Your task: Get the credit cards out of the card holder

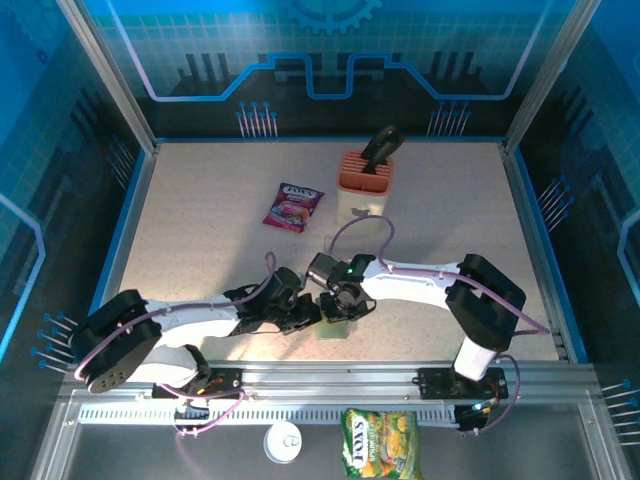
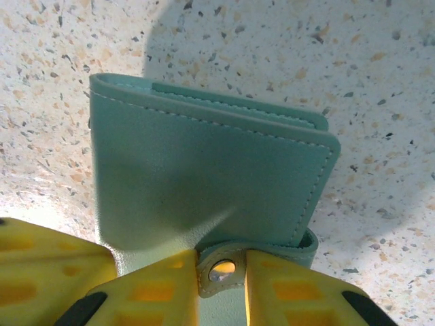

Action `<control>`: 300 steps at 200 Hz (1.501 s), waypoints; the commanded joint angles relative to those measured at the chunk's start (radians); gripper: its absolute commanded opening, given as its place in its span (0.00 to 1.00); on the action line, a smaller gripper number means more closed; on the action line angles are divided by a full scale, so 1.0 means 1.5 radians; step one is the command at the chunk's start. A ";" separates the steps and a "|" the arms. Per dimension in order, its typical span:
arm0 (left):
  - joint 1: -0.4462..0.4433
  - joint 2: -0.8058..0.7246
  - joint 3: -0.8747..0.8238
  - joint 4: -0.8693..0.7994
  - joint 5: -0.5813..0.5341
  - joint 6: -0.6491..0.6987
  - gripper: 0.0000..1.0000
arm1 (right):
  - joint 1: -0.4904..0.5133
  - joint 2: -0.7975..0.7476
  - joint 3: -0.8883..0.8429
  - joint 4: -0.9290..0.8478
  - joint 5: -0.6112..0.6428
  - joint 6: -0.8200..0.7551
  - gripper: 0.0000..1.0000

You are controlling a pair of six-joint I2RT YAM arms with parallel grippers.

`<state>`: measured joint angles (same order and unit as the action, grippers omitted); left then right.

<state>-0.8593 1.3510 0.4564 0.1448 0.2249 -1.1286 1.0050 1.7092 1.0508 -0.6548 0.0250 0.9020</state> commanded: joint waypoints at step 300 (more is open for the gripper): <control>-0.039 0.067 0.035 -0.063 -0.034 -0.063 0.00 | -0.133 -0.172 -0.183 0.038 -0.052 -0.032 0.21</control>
<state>-0.9131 1.4460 0.4889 0.1852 0.1829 -1.2545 0.8165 1.4528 0.7635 -0.5430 -0.0849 0.8646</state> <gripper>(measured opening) 0.041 0.190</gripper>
